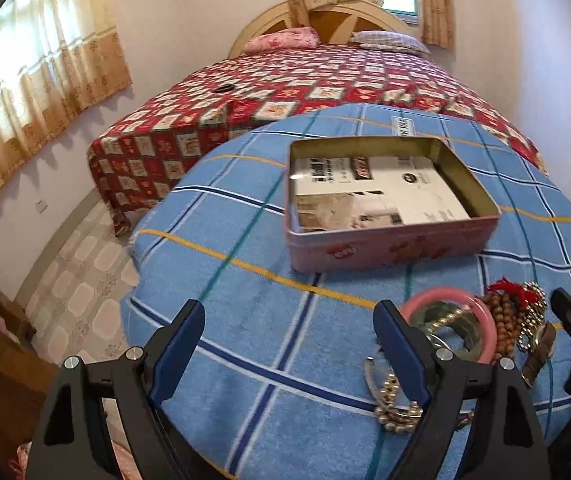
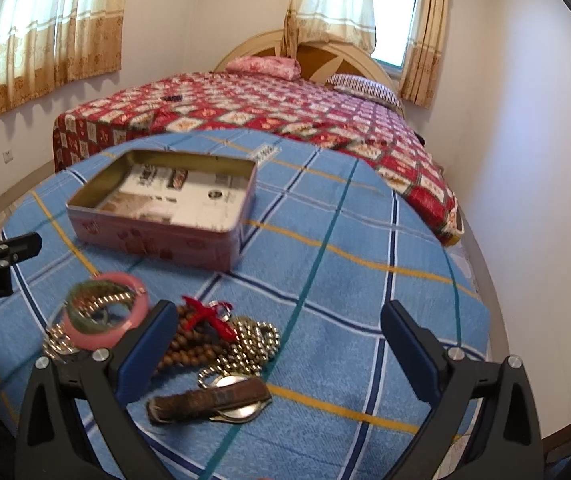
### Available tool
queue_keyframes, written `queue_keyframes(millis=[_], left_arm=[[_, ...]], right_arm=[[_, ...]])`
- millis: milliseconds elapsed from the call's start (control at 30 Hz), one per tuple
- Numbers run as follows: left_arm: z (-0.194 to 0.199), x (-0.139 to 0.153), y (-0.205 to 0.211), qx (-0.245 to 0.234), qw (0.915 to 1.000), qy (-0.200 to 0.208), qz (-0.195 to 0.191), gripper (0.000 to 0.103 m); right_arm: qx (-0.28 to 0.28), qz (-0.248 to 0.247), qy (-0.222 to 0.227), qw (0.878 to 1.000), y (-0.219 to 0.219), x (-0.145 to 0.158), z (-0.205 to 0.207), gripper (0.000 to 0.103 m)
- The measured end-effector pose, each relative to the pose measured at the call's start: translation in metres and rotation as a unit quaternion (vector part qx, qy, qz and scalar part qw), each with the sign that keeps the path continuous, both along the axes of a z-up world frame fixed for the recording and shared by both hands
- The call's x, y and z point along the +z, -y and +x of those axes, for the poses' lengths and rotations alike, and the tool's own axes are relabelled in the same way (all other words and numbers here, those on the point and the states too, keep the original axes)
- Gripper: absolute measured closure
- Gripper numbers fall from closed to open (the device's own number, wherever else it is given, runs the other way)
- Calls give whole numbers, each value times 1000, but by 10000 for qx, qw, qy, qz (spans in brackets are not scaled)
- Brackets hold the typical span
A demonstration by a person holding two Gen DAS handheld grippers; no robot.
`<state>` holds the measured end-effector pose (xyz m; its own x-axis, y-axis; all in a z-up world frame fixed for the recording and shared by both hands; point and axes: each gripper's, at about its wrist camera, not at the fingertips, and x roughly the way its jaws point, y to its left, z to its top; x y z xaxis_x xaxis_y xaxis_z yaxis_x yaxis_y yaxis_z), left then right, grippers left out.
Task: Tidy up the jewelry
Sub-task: 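Grasp the pink bangle with the left gripper while the right gripper grasps the red tassel charm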
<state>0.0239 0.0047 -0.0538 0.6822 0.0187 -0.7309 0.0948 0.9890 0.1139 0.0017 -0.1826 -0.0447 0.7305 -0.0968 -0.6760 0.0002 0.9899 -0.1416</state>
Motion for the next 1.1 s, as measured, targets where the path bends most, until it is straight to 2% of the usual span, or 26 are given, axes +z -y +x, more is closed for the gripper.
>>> queue_keyframes(millis=[100,167,233,700,767,833,900,933,967,1100], left_arm=[[0,-8,8,-123,9999,-56,32,19],[2,-14,11,-188,9997,-148,43,28],[4,-19,16,-285,9992,-282,-43,30],[10,-42,40,-707,9961,-523,96,33],[14,-42,38,-687,9961,-549,44,44],[15,-43,38,-750,9954,-590,-54,77],[14,-42,38,-792,9953,-548,-79,82],[13,-40,37,-817,9952,-516,-126,89],[11,-37,35,-839,9953,-436,-194,92],[2,-19,32,-944,9951,-86,-289,93]], right_arm=[[13,65,-84,9999,3,-6,2,5],[21,75,-129,9999,3,-10,3,5],[19,91,-177,9998,3,-13,3,5],[39,52,-198,9998,-2,-16,4,5],[26,63,-203,9998,-2,-17,4,5],[8,71,-212,9998,0,-19,5,5],[-15,91,-210,9997,2,-19,5,5],[-21,104,-218,9997,3,-20,6,5],[-21,120,-229,9997,4,-21,6,5],[-13,194,-232,9995,7,-22,7,6]])
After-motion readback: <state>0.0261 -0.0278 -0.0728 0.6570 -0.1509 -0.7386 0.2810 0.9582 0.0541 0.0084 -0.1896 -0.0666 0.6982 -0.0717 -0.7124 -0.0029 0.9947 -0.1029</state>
